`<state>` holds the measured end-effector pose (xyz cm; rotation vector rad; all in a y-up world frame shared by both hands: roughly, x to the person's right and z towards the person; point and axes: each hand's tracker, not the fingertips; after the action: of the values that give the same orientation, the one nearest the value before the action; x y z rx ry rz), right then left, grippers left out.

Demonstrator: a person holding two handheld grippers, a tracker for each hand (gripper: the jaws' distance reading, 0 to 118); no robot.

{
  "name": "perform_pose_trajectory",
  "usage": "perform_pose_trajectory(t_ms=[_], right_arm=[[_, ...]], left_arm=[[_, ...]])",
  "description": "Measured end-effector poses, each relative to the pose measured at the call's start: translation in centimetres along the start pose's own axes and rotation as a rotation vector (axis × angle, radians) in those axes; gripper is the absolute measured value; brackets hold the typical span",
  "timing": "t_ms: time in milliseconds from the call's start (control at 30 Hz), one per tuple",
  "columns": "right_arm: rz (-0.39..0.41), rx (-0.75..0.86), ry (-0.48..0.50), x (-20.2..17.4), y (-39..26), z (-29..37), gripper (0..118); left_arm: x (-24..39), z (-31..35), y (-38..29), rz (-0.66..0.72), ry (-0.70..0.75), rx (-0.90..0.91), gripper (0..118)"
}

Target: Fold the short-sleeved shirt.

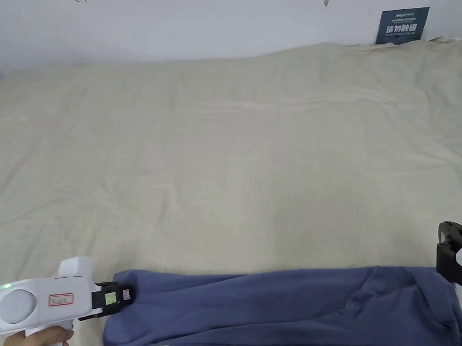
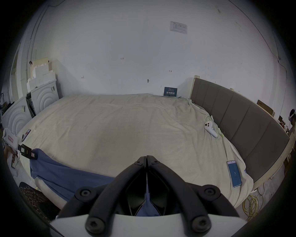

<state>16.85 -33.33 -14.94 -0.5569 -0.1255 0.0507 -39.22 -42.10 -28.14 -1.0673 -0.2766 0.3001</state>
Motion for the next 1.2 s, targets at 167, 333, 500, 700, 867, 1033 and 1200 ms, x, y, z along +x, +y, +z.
perform_pose_trajectory(t_ms=[167, 333, 500, 700, 867, 1033, 1200], right_arm=[[-0.005, 0.013, 0.01, 0.2, 0.2, 0.3, 0], [-0.006, 0.023, 0.02, 0.5, 0.0, 0.6, 0], [-0.011, 0.023, 0.024, 0.9, -0.5, 0.9, 0], [-0.025, 0.022, 0.029, 1.3, -0.8, 1.1, 0], [-0.032, 0.036, 0.031, 1.9, -0.8, 1.8, 0], [-0.037, 0.043, 0.021, 2.6, -0.9, 2.3, 0], [-0.044, 0.041, 0.005, 3.4, -1.2, 2.8, 0]], left_arm=[[-1.3, 2.2, 0.6, 0.021, 0.052, 0.008, 4], [-1.4, 3.3, 0.9, 0.044, 0.094, 0.006, 4], [2.7, 3.2, 1.4, 0.088, 0.022, -0.027, 4], [12.0, 1.1, 1.7, 0.001, -0.116, -0.067, 4], [17.8, -3.2, 1.2, -0.047, -0.167, -0.119, 4], [20.4, -8.3, 0.7, -0.028, -0.196, -0.167, 4], [21.9, -12.1, -0.6, -0.02, -0.165, -0.206, 4]])
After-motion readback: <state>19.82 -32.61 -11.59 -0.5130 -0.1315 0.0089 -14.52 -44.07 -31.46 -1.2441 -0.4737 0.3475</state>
